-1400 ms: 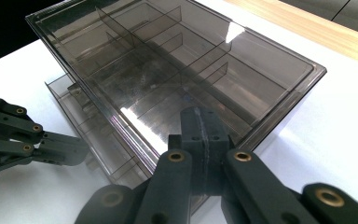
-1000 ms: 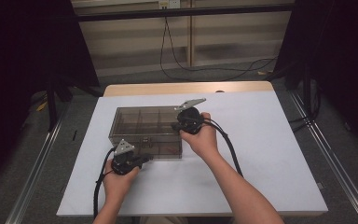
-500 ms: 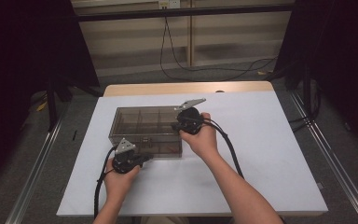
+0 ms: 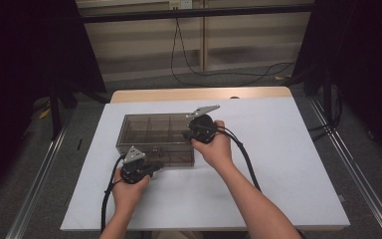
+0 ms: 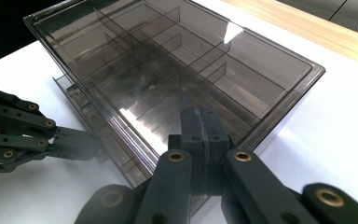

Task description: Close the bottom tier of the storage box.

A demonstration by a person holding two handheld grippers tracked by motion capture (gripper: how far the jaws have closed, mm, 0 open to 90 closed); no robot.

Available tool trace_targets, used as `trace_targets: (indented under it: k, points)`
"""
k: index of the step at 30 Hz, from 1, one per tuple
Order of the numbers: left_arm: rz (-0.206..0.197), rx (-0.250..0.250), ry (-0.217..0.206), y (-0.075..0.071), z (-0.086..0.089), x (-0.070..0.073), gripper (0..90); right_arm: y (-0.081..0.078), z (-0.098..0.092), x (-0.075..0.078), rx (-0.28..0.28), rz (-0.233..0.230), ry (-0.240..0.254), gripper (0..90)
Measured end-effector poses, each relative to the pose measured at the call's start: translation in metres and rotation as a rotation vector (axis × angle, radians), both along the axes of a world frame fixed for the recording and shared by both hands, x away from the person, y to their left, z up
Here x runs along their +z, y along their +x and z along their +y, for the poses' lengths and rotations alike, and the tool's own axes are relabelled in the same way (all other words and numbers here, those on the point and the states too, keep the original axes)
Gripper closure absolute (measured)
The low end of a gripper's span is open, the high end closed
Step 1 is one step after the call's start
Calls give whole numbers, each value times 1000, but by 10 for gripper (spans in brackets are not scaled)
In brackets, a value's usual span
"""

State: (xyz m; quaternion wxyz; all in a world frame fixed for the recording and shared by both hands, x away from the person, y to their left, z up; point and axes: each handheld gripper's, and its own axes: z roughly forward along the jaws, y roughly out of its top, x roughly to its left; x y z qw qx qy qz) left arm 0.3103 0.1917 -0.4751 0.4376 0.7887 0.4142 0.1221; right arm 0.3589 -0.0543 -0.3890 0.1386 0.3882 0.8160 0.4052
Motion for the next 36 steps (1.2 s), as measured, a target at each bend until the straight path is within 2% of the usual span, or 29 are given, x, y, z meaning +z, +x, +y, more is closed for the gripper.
trace_targets:
  k: [4,9,10,19,22,24,25,36]
  points:
    - [-3,-2,9,1,0,0,897,0,0,0,-1,0,-1,900]
    - [-8,4,0,3,-1,-1,896,0,0,0,-3,1,1,900]
    - [-8,-4,10,3,0,0,896,0,0,0,-3,1,2,900]
    - [-14,14,6,4,-3,-1,895,0,0,0,-5,0,-2,900]
    - [-16,5,19,5,-2,0,894,0,0,0,-5,0,-1,900]
    - [-17,14,6,5,-3,-1,894,0,0,0,-5,0,-1,900]
    - [-18,9,16,5,-2,0,894,0,0,0,-5,0,-1,900]
    - [-16,16,15,3,-3,0,885,0,0,0,-1,-1,-2,900]
